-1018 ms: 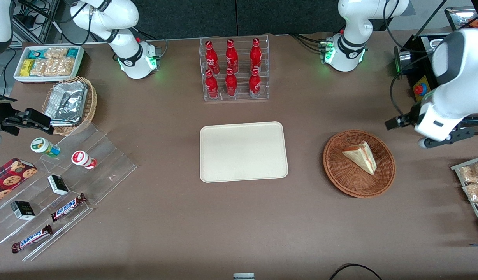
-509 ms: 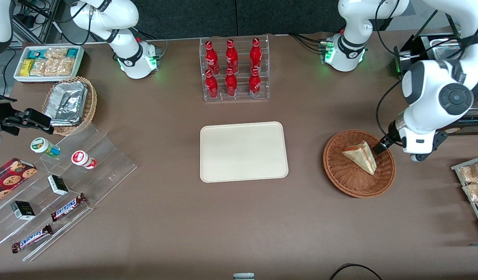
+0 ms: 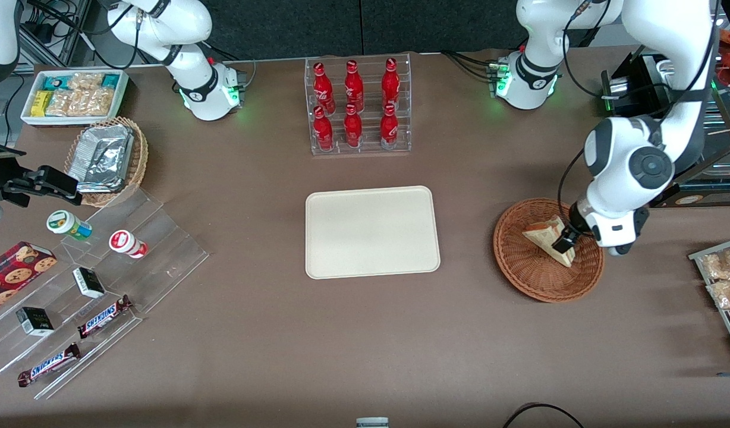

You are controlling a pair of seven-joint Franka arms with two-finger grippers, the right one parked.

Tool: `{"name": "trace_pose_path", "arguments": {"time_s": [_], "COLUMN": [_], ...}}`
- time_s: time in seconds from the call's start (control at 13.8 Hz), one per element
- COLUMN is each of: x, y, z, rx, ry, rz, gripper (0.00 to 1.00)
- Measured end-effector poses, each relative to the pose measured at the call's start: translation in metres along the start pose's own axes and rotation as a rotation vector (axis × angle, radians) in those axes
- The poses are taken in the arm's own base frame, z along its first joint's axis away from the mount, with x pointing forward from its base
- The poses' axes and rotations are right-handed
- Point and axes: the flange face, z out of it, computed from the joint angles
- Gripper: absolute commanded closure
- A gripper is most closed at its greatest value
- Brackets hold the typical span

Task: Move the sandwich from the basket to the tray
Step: 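Lower the left gripper and grasp the wrapped sandwich, lifting it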

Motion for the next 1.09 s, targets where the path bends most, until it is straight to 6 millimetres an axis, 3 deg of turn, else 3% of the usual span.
{"name": "trace_pose_path", "arguments": {"time_s": [0.36,0.44,0.51,0.58,0.65,0.73,1.09], "x": [-0.006,-0.008,-0.010,-0.011,-0.011,-0.012,-0.012], "y": [-0.004,-0.007,-0.009,-0.011,-0.011,-0.012,-0.009], "z": [0.033,0.040,0.045,0.049,0.050,0.051,0.045], "rx": [0.041,0.054,0.062,0.068,0.072,0.076,0.113], "ry": [-0.032,-0.041,-0.046,-0.050,-0.053,-0.055,-0.075], "rz": [-0.002,-0.001,-0.001,0.000,0.000,0.000,0.003], "gripper": [0.00,0.06,0.31,0.69,0.93,1.00,1.00]}}
